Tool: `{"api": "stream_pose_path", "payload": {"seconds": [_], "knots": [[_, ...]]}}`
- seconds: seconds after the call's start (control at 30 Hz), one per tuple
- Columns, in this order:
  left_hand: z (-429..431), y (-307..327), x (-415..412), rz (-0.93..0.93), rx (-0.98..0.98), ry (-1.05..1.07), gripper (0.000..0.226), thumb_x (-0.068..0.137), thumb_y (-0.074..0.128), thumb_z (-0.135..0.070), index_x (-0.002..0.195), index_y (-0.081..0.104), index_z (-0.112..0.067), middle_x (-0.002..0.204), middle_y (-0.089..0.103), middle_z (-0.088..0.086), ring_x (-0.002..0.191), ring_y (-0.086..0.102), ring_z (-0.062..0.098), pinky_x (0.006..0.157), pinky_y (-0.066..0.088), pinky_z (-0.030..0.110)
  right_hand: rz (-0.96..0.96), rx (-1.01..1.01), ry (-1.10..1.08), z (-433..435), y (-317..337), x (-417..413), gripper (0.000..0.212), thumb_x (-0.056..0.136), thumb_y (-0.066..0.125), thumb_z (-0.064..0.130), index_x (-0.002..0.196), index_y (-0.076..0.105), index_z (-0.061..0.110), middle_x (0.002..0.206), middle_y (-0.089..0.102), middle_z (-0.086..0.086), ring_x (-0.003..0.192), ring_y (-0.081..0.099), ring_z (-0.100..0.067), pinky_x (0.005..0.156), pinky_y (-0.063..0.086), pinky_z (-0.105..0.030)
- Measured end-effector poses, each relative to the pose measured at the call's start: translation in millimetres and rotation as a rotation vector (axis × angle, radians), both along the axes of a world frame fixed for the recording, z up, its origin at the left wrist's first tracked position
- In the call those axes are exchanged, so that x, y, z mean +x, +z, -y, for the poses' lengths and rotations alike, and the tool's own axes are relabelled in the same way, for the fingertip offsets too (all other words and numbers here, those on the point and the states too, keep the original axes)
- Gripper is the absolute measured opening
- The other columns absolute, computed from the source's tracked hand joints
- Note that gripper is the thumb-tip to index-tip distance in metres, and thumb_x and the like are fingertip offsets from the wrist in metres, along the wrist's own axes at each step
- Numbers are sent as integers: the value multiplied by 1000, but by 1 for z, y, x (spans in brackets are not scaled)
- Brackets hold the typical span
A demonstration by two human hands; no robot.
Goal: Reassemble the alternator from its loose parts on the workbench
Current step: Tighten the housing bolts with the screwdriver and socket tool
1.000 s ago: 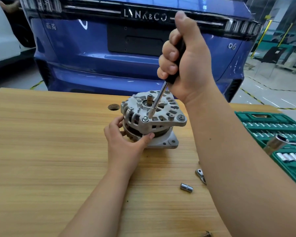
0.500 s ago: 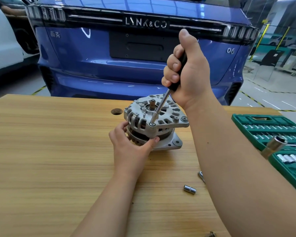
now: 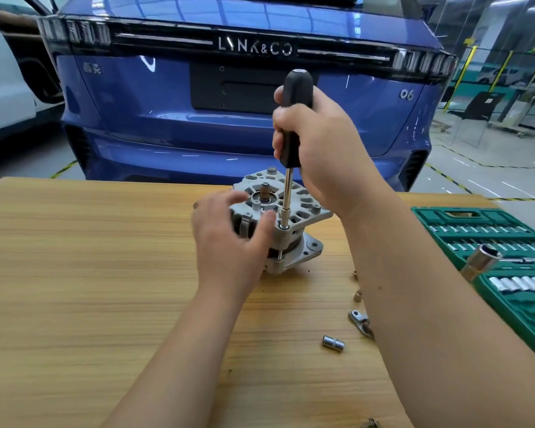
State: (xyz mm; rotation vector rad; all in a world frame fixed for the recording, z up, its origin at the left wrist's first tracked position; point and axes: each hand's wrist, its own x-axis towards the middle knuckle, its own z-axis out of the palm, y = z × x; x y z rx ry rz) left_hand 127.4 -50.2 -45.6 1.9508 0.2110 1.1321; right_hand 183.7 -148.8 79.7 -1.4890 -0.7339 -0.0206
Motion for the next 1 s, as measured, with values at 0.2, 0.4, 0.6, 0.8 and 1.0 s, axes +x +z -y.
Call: {"api": "stream_pose_path", "payload": {"seconds": [0.2, 0.4, 0.6, 0.8, 1.0], "knots": [[14, 31, 26, -178, 148, -203, 22, 91, 60, -37, 72, 62, -27, 62, 57, -12, 60, 51, 2, 53, 32, 19, 71, -328, -47, 22, -28, 5, 14, 93, 51, 25, 103, 59, 31, 92, 64, 7, 79, 59, -7, 80, 51, -32], [-2, 30, 19, -249, 161, -332, 23, 94, 50, -39, 75, 63, -34, 67, 61, -21, 59, 54, -2, 48, 38, 12, 261, -508, -85, 33, -54, 8, 12, 96, 56, 33, 95, 61, 44, 104, 58, 15, 93, 58, -2, 81, 50, -26], [-2, 27, 11, -138, 147, -236, 28, 77, 63, -49, 83, 64, -22, 78, 63, -5, 74, 58, 12, 63, 50, 31, 245, -392, -247, 27, -59, 10, 21, 85, 71, 38, 70, 58, 30, 68, 58, 13, 63, 54, -1, 57, 42, -20], [-13, 30, 8, -261, 193, -377, 13, 92, 59, -35, 99, 69, -35, 81, 65, -24, 83, 58, -4, 63, 44, 9, 241, -431, -104, 40, -53, 11, 3, 90, 65, 36, 91, 68, 36, 81, 66, 14, 76, 60, -3, 68, 51, -22], [-6, 31, 12, -187, 147, -328, 16, 87, 66, -36, 98, 70, -25, 87, 66, -10, 85, 60, 9, 73, 53, 34, 247, -391, -237, 30, -57, 11, 19, 84, 72, 35, 74, 61, 23, 64, 57, 11, 59, 52, 3, 52, 46, -14]]}}
